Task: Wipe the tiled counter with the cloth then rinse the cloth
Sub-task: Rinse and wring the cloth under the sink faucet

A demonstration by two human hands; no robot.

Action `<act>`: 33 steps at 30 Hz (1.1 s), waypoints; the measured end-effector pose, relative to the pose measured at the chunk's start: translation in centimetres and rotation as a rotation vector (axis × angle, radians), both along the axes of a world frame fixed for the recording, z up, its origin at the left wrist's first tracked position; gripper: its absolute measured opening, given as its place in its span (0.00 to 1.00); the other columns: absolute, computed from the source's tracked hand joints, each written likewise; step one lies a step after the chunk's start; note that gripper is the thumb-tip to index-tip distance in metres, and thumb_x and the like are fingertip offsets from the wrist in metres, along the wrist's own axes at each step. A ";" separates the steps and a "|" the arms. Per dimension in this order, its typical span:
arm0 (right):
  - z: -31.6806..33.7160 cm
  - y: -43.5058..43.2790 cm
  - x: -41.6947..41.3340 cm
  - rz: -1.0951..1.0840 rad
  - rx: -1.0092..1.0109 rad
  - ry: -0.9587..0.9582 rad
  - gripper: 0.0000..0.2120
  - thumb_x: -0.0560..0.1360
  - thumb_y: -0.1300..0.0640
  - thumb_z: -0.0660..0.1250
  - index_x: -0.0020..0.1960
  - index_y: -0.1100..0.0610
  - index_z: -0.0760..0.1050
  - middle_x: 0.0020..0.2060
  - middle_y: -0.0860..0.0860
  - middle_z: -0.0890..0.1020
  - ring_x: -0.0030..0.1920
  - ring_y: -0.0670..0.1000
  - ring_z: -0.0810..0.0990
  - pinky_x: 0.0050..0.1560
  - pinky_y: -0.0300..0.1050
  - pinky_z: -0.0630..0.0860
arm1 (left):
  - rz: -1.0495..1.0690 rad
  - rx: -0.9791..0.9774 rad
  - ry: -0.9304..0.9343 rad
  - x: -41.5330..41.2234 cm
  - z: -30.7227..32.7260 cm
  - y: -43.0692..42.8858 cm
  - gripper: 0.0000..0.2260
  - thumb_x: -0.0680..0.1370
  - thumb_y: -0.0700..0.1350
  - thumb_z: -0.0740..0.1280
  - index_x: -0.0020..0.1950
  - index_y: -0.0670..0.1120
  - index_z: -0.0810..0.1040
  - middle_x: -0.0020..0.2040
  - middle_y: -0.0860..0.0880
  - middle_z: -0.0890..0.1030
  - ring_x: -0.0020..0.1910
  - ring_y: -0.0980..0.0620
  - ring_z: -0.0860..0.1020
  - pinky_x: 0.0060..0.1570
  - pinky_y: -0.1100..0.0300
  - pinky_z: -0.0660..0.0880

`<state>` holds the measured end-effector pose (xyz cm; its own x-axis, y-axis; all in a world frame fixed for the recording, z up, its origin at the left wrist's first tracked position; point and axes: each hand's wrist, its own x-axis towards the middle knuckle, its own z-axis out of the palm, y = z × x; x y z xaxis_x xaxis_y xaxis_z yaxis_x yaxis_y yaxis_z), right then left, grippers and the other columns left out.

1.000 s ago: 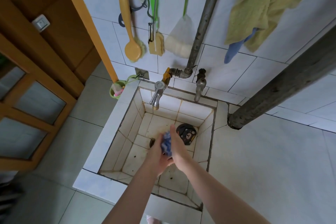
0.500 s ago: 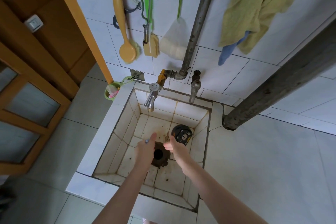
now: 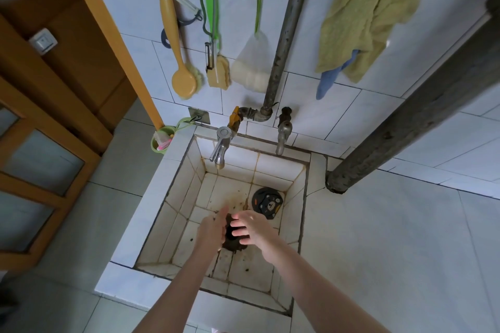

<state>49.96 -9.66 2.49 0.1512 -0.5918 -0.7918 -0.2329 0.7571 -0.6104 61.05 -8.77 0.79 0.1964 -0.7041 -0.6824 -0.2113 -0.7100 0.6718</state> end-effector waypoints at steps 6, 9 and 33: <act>1.3 0.0 0.0 -0.044 -0.059 -0.053 0.20 0.75 0.51 0.68 0.64 0.57 0.71 0.59 0.55 0.77 0.55 0.54 0.79 0.48 0.48 0.81 | 0.044 -0.064 0.604 -0.5 3.0 -0.3 0.24 0.80 0.56 0.52 0.35 0.42 0.75 0.30 0.45 0.76 0.30 0.50 0.76 0.43 0.61 0.77; 1.7 -0.5 -0.5 -0.210 -0.110 -0.018 0.14 0.74 0.57 0.69 0.58 0.59 0.73 0.58 0.58 0.78 0.54 0.56 0.80 0.47 0.49 0.81 | -0.077 -0.133 0.346 -0.2 3.5 -0.2 0.10 0.79 0.46 0.63 0.58 0.44 0.74 0.54 0.43 0.80 0.50 0.47 0.81 0.51 0.54 0.79; 8.0 0.3 -4.5 0.380 -0.529 0.198 0.13 0.79 0.57 0.61 0.61 0.61 0.69 0.40 0.51 0.80 0.33 0.42 0.77 0.38 0.34 0.75 | -0.447 -0.406 -0.248 1.2 9.0 -1.3 0.09 0.79 0.47 0.63 0.55 0.47 0.80 0.52 0.47 0.81 0.45 0.54 0.78 0.42 0.67 0.74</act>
<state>45.48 -9.33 10.53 0.3069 -0.8414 -0.4449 -0.5691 0.2124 -0.7943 62.28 -10.05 9.83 -0.0575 -0.9467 -0.3170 -0.6106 -0.2179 0.7614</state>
